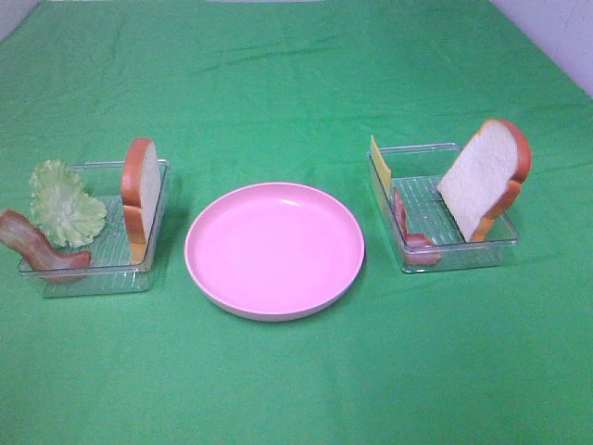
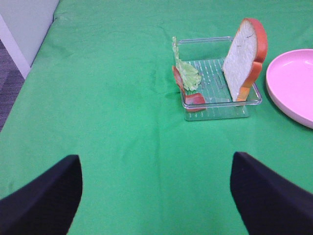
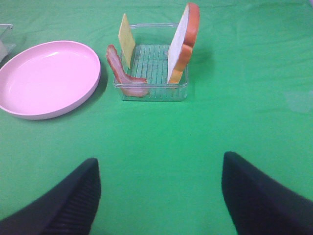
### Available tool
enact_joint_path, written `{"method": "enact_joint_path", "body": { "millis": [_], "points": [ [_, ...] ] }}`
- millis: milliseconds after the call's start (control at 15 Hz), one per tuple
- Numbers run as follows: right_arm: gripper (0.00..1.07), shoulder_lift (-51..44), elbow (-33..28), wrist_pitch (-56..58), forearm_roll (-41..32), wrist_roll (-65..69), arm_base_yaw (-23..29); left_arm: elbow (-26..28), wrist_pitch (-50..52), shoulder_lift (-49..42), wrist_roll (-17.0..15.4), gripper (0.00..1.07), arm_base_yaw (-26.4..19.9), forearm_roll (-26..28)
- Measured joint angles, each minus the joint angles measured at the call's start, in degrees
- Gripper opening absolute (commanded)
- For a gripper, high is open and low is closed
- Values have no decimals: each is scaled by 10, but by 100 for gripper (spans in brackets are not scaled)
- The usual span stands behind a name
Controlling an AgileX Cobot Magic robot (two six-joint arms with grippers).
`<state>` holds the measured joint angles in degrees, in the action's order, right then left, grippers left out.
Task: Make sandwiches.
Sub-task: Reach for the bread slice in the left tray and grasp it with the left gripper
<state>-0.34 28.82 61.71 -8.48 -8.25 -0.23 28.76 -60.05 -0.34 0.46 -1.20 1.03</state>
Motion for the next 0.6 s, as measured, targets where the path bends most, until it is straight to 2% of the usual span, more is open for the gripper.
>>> {"method": "enact_joint_path", "body": {
  "millis": [600],
  "points": [
    [67,0,0,0,0,0,0,0,0,0,0,79,0,0]
  ]
}}
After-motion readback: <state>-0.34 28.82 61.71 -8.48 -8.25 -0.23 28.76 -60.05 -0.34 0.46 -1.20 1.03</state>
